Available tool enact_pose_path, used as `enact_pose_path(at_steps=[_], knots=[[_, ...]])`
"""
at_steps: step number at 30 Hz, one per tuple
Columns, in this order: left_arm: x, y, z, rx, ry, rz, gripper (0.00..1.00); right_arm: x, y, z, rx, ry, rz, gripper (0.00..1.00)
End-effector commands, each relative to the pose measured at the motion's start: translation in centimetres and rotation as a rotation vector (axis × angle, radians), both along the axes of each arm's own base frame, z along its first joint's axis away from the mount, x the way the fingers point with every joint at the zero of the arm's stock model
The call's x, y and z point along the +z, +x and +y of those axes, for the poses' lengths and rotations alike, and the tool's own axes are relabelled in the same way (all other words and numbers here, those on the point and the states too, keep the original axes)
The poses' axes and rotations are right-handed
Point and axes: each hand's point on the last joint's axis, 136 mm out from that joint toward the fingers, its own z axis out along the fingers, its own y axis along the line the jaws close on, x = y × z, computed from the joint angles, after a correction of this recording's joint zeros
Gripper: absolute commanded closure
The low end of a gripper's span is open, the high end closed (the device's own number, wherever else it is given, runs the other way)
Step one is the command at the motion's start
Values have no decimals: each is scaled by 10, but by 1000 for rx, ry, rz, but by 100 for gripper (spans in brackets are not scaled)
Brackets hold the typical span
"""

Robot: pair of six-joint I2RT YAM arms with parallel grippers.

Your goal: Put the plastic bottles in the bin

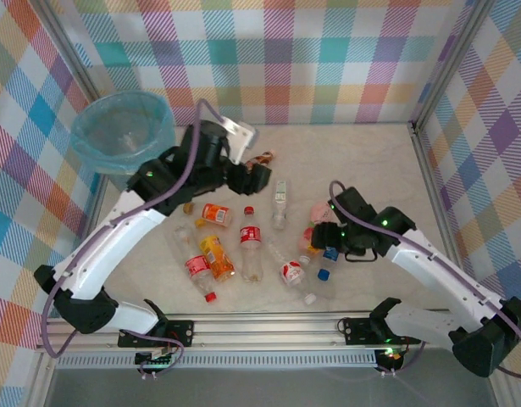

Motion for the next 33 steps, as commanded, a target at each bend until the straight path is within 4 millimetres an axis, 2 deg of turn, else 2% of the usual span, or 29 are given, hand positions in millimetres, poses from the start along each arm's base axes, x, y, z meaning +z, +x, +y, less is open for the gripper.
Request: enact_pose_path(at_steps=[1,5,9,19,33], knots=[[-23,-17,-35,-116,-11,56,18,-22,-16,-17,-100,-13,55,24],[-40,-28,-58,-165,-58,128,18,-45,-17,-13,-107,-11,91,24],[-50,-30,-66,-165,-64,159,18,-66,-12,-11,-114,-31,107,23],[-64,-30,-67,-156,-44,193,17,-90,11,-2,-126,-14,111,22],[-75,-30,-69,-153,-35,227,17,-114,12,-12,-145,-44,152,22]])
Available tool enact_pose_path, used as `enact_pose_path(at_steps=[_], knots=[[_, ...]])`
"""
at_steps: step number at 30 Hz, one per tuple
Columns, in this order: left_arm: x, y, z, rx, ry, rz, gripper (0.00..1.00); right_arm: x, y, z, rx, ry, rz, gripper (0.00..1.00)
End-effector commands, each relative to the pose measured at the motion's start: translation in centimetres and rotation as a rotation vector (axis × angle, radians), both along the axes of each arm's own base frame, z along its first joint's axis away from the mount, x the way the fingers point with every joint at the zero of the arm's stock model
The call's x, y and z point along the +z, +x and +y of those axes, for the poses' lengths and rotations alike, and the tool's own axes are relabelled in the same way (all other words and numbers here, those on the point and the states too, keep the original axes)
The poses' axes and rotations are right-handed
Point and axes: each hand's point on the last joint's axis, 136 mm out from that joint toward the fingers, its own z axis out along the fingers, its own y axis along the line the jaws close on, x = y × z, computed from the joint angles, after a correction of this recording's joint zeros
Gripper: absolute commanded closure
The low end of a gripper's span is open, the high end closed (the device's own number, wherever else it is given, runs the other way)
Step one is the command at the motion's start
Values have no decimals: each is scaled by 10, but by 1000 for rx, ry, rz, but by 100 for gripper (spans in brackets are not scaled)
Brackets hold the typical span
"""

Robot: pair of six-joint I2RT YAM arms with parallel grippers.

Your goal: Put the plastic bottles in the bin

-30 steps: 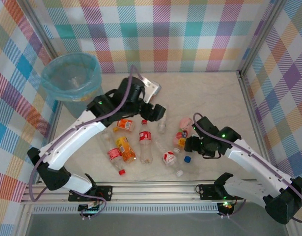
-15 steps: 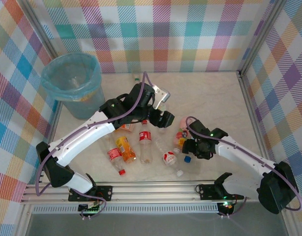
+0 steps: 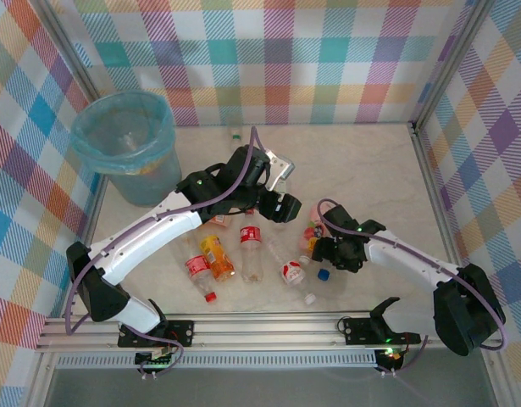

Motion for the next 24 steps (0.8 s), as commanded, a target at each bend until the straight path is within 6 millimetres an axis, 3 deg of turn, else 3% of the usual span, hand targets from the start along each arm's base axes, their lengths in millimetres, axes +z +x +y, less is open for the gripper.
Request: enact_pose_path(at_steps=[1,11,24], knots=[[-4,-6,-10,-27,-17,22,17,-9,-3,-3,6,-3,19,22],[-11,-3,-14,-19,-8,41,18,-20,-1,-7,4,-10,36,24],[-9,0,-20,-22,-3,58,19,-14,-3,-13,20,-20,25,43]])
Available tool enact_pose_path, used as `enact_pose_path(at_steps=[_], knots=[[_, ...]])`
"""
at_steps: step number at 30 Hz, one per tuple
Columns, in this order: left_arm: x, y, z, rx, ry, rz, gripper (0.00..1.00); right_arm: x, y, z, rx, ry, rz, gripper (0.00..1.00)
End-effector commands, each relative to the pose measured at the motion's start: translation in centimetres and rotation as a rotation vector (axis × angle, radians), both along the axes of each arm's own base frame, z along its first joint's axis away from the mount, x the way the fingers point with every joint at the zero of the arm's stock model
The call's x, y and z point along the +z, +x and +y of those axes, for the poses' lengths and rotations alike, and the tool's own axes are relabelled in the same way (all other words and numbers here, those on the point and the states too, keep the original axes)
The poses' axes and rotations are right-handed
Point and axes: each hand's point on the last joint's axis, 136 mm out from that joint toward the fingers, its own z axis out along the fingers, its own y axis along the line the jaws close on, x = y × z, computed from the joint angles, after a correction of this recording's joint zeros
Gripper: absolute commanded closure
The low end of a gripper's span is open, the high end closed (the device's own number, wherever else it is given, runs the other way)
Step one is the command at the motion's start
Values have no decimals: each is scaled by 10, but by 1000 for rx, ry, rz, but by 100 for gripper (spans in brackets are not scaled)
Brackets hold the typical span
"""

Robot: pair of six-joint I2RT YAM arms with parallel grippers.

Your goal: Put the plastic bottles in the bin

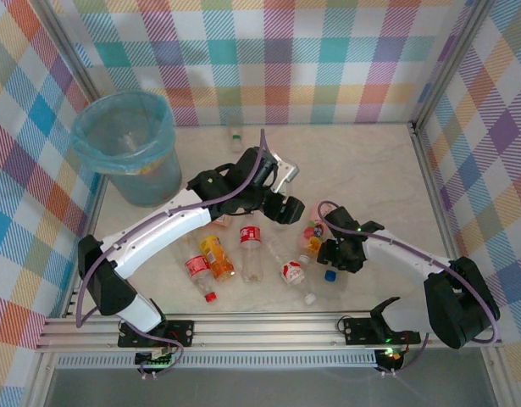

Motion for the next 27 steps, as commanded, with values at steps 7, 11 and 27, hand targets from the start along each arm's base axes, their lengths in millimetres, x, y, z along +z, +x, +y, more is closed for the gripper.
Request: enact_pose_path(at_steps=[7,11,27], knots=[[41,0,-14,10,-98,-11,19,41,-13,-10,50,6,-52,46],[69,2,-19,20,-153,-29,19,82,-10,-7,104,53,-152,46],[127,-4,-36,4,-322,18,13,304,-5,89,598,621,-727,51]])
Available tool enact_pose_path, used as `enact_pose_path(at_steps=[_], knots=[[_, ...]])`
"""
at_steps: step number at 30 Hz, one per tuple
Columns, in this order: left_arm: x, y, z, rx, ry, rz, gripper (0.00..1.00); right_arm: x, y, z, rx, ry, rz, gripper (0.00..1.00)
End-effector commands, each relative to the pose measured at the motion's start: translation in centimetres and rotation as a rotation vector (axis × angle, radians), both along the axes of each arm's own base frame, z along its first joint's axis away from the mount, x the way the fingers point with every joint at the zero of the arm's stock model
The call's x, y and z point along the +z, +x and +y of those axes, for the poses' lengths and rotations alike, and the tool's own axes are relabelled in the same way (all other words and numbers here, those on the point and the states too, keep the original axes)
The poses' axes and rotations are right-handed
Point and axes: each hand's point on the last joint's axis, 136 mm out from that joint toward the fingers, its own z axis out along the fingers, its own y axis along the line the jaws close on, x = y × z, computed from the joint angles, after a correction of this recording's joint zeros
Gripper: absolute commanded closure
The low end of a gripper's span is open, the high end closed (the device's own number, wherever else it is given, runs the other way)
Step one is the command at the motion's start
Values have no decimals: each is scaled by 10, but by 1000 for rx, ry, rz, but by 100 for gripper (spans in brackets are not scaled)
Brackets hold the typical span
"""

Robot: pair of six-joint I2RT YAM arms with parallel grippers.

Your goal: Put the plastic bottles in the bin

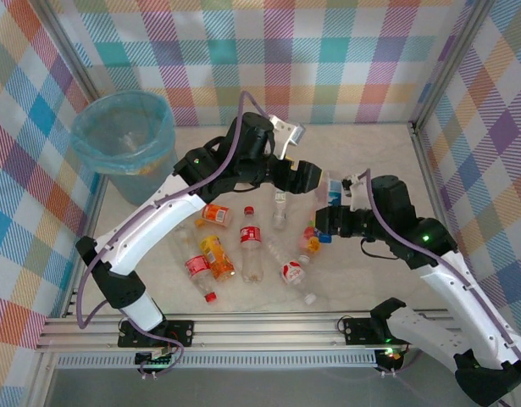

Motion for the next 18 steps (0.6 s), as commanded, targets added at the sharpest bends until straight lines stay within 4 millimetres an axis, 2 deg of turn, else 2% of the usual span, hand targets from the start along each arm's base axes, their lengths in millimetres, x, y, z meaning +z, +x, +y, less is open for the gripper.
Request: enact_pose_path(at_steps=[1,6,11,18], knots=[[6,-10,-7,-20,-33,48,13,50,-11,24,174,145,-155,51],[5,-10,0,17,-32,65,13,72,-15,32,230,204,-232,51],[13,-20,-5,-20,-101,107,13,80,-19,37,271,229,-246,51],[9,-28,-10,-53,-125,153,15,86,-22,42,299,249,-264,51]])
